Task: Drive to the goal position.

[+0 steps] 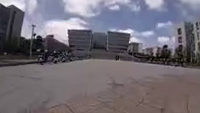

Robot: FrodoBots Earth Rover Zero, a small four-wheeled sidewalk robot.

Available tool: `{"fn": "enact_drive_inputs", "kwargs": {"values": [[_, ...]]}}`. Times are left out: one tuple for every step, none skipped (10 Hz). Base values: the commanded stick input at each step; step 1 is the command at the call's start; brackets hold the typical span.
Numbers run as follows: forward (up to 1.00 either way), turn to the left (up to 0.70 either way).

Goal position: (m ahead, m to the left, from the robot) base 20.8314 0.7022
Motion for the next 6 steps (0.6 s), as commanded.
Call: {"fn": "enact_drive_inputs", "kwargs": {"values": [[1.0, 0.0], [1.0, 0.0], [1.0, 0.0], [1.0, 0.0], [1.0, 0.0], [1.0, 0.0]]}}
